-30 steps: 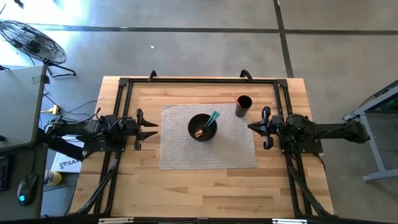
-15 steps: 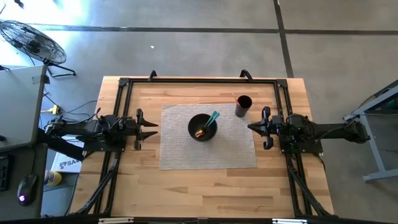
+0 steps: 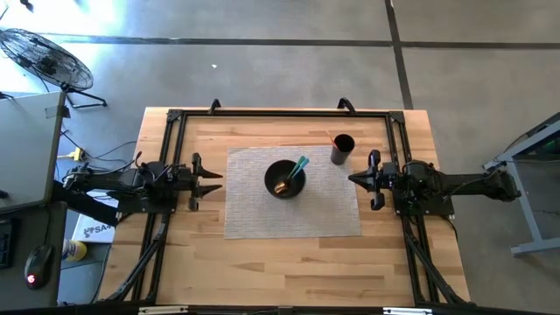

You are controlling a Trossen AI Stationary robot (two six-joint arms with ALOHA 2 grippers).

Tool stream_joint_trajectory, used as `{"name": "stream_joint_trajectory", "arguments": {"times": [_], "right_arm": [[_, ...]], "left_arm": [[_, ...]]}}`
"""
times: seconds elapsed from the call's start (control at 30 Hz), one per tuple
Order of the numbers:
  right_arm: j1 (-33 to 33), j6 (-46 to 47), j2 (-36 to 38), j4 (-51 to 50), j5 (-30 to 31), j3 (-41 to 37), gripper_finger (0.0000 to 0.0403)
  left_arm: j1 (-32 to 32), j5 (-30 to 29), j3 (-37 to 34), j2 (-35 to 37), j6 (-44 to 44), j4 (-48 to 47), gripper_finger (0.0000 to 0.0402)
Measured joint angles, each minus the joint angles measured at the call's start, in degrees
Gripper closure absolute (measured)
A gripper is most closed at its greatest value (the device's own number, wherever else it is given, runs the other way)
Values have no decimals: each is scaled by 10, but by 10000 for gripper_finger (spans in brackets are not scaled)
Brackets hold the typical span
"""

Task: Pick & Place Utensil
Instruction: Return to Home Position

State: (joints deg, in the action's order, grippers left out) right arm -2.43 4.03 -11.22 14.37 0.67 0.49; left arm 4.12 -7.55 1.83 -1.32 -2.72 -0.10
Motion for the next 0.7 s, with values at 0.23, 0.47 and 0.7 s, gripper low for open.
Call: {"name": "stream_joint_trajectory", "arguments": {"times": [0.23, 0.47, 0.7], "right_arm": [[0, 0, 0, 0, 0, 0, 396], [0, 0, 0, 0, 0, 0, 395], [0, 0, 0, 0, 0, 0, 398]], "left_arm": [[0, 0, 0, 0, 0, 0, 263], [0, 0, 0, 0, 0, 0, 263], [0, 0, 0, 0, 0, 0, 263]]}}
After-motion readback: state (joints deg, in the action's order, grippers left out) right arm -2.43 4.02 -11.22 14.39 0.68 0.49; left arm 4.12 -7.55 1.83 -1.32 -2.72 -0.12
